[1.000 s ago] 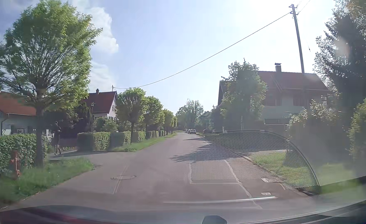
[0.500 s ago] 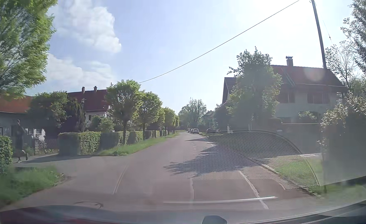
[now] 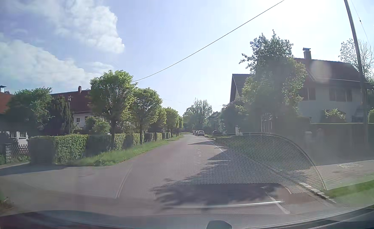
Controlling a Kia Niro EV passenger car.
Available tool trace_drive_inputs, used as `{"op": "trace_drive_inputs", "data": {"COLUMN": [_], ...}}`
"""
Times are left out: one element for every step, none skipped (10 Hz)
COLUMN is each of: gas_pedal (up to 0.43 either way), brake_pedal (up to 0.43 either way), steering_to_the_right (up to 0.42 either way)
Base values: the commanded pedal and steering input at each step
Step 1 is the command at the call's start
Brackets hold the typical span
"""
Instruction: Follow the waypoints while adhering to traffic rules and regulations
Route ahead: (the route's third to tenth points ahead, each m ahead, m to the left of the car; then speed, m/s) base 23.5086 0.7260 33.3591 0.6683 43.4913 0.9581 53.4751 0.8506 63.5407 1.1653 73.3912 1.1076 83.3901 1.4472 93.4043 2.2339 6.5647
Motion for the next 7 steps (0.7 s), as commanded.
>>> {"op": "trace_drive_inputs", "data": {"gas_pedal": [0.087, 0.087, 0.079, 0.079, 0.079, 0.079, 0.079], "brake_pedal": [0.000, 0.000, 0.000, 0.000, 0.000, 0.000, 0.000], "steering_to_the_right": [-0.005, -0.005, -0.005, -0.005, -0.005, -0.006, -0.006]}}
